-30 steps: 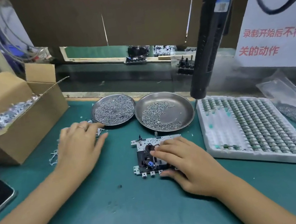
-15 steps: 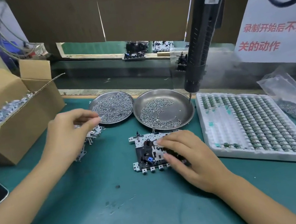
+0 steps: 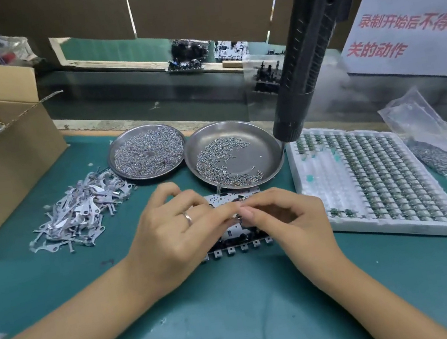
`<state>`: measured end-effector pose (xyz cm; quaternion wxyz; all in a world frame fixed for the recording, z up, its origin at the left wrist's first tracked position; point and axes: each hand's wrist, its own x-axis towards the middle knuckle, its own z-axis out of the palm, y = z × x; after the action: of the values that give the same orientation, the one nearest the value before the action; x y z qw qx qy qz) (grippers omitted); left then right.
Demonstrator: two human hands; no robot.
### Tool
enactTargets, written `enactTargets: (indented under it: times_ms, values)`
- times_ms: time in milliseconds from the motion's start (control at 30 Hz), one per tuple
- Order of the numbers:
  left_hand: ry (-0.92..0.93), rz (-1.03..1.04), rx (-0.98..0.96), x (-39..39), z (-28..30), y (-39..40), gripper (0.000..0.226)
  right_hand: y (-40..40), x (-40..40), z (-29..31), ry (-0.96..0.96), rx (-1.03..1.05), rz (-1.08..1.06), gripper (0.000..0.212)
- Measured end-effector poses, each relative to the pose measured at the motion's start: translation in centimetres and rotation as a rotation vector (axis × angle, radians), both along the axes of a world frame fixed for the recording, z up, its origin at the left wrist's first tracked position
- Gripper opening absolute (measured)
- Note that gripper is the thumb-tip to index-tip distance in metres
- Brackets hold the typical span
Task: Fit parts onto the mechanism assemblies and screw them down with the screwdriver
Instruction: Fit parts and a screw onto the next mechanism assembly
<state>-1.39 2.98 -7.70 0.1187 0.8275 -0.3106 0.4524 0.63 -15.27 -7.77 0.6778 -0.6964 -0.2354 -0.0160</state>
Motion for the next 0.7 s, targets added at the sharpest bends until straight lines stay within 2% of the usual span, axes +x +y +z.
enactTargets:
  times_ms: [133,200,267,333,433,600,700]
  values:
    - [0.038,0.019,-0.06,0.3,-0.6,0.3,0.024,-0.1,0.4,-0.4,-0.022,-0.074,-0.043,0.02]
    - [0.179,0.009,-0.179,0.3,-0.6,0.3,0.021,-0.4,0.7,-0.5,-0.044,-0.122,-0.087,0.022]
    - [0.38,-0.016,-0.379,0.1,-0.5,0.2,0.021,-0.6,1.0,-0.6,-0.045,-0.143,-0.118,0.02]
    - [0.539,-0.031,-0.518,0.0,-0.6,0.0,0.013,-0.7,1.2,-0.7,-0.017,-0.13,-0.133,0.017]
    - [0.695,-0.034,-0.688,-0.1,-0.8,0.0,0.013,-0.7,1.3,-0.8,0.04,-0.105,-0.132,0.016]
    - [0.781,0.019,-0.708,-0.4,-0.5,-0.2,0.014,-0.9,1.4,-0.8,0.092,-0.096,-0.118,0.02]
    - [0.796,0.007,-0.711,-0.7,-0.4,-0.5,0.013,-0.9,1.5,-0.9,-0.013,-0.258,-0.125,0.026]
